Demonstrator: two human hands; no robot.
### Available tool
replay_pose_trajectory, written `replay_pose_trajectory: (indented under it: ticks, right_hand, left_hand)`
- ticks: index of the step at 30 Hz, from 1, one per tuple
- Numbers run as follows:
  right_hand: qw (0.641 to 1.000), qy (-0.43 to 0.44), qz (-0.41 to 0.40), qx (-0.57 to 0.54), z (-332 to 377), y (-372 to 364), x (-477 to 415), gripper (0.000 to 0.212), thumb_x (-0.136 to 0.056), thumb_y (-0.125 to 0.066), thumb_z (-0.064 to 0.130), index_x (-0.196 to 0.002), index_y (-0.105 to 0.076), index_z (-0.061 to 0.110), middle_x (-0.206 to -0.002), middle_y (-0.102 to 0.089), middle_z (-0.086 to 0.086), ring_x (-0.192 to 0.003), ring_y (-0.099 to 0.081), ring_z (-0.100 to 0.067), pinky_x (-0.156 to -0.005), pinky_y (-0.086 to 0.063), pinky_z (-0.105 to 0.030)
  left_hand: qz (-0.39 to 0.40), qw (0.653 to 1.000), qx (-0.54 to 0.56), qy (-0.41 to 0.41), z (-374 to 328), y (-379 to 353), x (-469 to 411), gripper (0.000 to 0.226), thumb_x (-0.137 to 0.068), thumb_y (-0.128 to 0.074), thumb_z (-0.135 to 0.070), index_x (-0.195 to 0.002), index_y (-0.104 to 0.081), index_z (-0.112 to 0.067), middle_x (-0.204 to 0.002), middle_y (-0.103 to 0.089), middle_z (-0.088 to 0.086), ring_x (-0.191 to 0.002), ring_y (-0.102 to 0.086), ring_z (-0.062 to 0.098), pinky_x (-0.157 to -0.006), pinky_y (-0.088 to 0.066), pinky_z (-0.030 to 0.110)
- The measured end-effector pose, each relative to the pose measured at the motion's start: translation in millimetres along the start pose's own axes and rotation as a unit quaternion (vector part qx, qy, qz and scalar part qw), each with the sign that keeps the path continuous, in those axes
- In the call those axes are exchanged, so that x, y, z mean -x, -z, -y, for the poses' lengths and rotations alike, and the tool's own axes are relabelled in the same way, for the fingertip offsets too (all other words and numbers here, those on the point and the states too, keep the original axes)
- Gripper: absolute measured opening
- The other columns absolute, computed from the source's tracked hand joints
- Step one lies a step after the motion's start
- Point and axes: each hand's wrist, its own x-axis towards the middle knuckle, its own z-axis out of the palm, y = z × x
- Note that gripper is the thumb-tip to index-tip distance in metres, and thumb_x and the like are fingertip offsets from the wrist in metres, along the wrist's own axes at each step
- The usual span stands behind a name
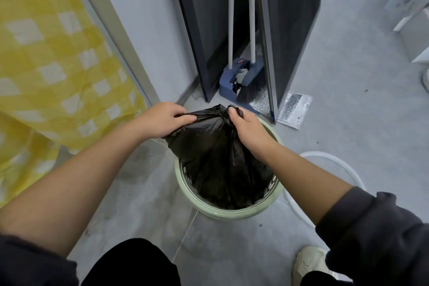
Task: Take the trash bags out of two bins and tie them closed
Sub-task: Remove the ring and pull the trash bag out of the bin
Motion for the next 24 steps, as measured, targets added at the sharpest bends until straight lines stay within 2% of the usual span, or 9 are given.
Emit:
replay_pose_trajectory:
  ticks: [3,6,9,11,14,17,19,21,24]
  right_hand:
    - [0.993,-0.077,-0.05,-0.079,1,-7,-2,0.031,-0.101,-0.038,0.032,-0.111,-0.06,0.013,-0.111,-0.064,-0.005,-0.106,-0.058,-0.021,-0.098,-0.043,-0.039]
    - [0.988,-0.106,-0.05,-0.103,8,-7,-4,0.037,-0.1,-0.037,0.035,-0.124,-0.055,0.013,-0.122,-0.06,-0.004,-0.112,-0.055,-0.021,-0.102,-0.041,-0.038]
    - [0.991,-0.105,0.026,-0.078,15,1,2,0.061,-0.09,-0.039,0.062,-0.135,-0.05,0.023,-0.135,-0.053,0.003,-0.123,-0.049,-0.018,-0.108,-0.034,-0.04]
    - [0.99,-0.084,0.099,-0.047,20,6,10,0.062,-0.086,-0.038,0.07,-0.134,-0.048,0.033,-0.13,-0.053,0.014,-0.122,-0.047,-0.007,-0.103,-0.034,-0.032]
    - [0.984,-0.037,0.163,0.062,21,2,13,0.046,-0.088,-0.046,0.06,-0.123,-0.051,0.031,-0.105,-0.058,0.022,-0.105,-0.054,0.002,-0.076,-0.036,-0.013]
    - [0.977,-0.004,0.188,0.096,14,-8,8,0.055,-0.082,-0.061,0.055,-0.13,-0.045,0.033,-0.117,-0.059,0.016,-0.109,-0.055,0.0,-0.089,-0.041,-0.018]
    - [0.978,0.01,0.19,0.085,14,-10,7,0.06,-0.081,-0.066,0.049,-0.133,-0.042,0.033,-0.118,-0.057,0.018,-0.107,-0.052,0.005,-0.087,-0.04,-0.015]
    - [0.979,0.014,0.191,0.071,15,-9,5,0.056,-0.083,-0.068,0.04,-0.132,-0.044,0.03,-0.11,-0.056,0.023,-0.1,-0.05,0.012,-0.082,-0.039,-0.011]
    - [0.972,-0.019,0.22,0.08,14,-7,0,0.039,-0.082,-0.07,0.038,-0.117,-0.056,0.029,-0.104,-0.062,0.017,-0.098,-0.057,0.002,-0.089,-0.046,-0.022]
  left_hand:
    - [0.05,0.999,0.014,-0.016,0,2,5,0.04,-0.087,-0.059,-0.048,-0.076,-0.065,-0.01,-0.066,-0.058,0.004,-0.063,-0.054,0.015,-0.059,-0.041,0.029]
    - [0.113,0.993,0.025,-0.005,3,1,4,0.019,-0.078,-0.073,-0.042,-0.079,-0.072,-0.023,-0.074,-0.07,0.003,-0.068,-0.061,0.013,-0.066,-0.049,0.034]
    - [0.091,0.988,0.122,0.008,-2,0,2,0.021,-0.088,-0.065,-0.023,-0.067,-0.065,-0.023,-0.062,-0.058,-0.001,-0.062,-0.052,0.011,-0.06,-0.044,0.022]
    - [0.062,0.974,0.216,0.033,-8,0,-2,0.026,-0.094,-0.054,-0.013,-0.071,-0.064,-0.018,-0.068,-0.061,0.003,-0.066,-0.058,0.016,-0.061,-0.049,0.019]
    - [0.035,0.962,0.262,0.075,-19,0,-10,0.024,-0.095,-0.045,-0.012,-0.084,-0.066,-0.017,-0.078,-0.067,0.007,-0.068,-0.066,0.02,-0.057,-0.055,0.027]
    - [0.03,0.961,0.262,0.086,-29,0,-19,0.024,-0.094,-0.044,-0.013,-0.081,-0.064,-0.017,-0.073,-0.066,0.007,-0.057,-0.064,0.018,-0.048,-0.051,0.024]
    - [0.039,0.96,0.263,0.089,-34,3,-25,0.021,-0.093,-0.046,-0.015,-0.086,-0.065,-0.014,-0.078,-0.069,0.01,-0.059,-0.066,0.02,-0.05,-0.053,0.026]
    - [0.049,0.961,0.257,0.093,-38,7,-31,0.018,-0.094,-0.049,-0.017,-0.087,-0.066,-0.013,-0.078,-0.07,0.009,-0.058,-0.067,0.017,-0.052,-0.054,0.025]
    - [0.064,0.97,0.217,0.087,-42,15,-40,0.015,-0.093,-0.056,-0.022,-0.085,-0.065,-0.013,-0.069,-0.067,0.003,-0.053,-0.065,0.009,-0.048,-0.051,0.02]
